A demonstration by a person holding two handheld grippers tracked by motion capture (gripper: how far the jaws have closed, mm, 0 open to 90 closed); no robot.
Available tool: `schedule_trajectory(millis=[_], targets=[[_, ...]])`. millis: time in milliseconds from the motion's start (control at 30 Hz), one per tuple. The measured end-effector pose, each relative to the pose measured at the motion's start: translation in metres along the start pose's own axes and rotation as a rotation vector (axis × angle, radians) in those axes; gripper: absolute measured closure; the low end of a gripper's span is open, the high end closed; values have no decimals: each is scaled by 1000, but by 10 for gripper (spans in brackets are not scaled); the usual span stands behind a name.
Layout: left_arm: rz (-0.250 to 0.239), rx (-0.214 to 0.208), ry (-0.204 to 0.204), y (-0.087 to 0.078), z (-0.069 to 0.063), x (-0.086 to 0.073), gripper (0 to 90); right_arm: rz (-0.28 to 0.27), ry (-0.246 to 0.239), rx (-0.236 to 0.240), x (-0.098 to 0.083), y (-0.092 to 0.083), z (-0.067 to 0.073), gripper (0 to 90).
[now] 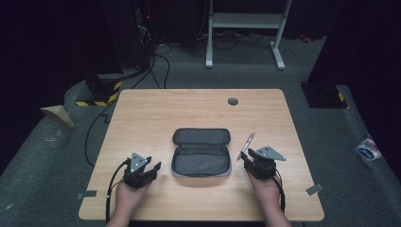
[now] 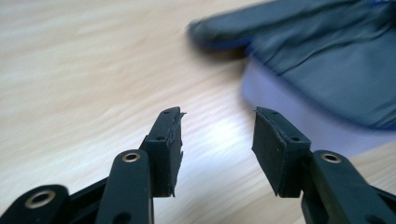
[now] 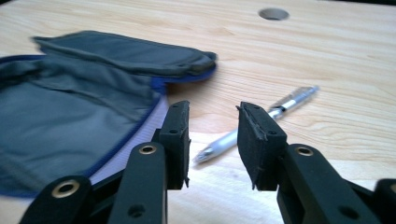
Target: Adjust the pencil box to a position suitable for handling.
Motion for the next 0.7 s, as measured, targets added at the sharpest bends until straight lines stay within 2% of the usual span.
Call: schedule_trajectory(millis=[100, 133, 167, 267, 367, 700], targets=[[40, 30, -5, -1, 11, -13, 516, 33, 15, -22, -2, 12, -6, 582], [46, 38, -7, -1, 13, -16, 514, 50, 22, -31, -2, 19, -8, 540], [54, 43, -11, -2, 15, -19, 514, 50, 22, -31, -2, 19, -8, 540], [85, 56, -16, -2, 20, -30, 513, 80, 38, -36, -2, 30, -9, 456], [82, 56, -28, -6, 22, -32, 508, 115, 30, -53, -5, 39, -8, 390], [90, 49, -24, -8, 23, -35, 502, 220, -4, -82, -16, 52, -2, 386]])
Point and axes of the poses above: each handheld gripper's, and its own axes: y roughly forward along the jaws, x roughly out of its top, z roughly to its left, the point moved 8 cm from there along y, roughly forward along the jaws, and after that the axes turned 5 degrees about -y, right-handed, at the moved point
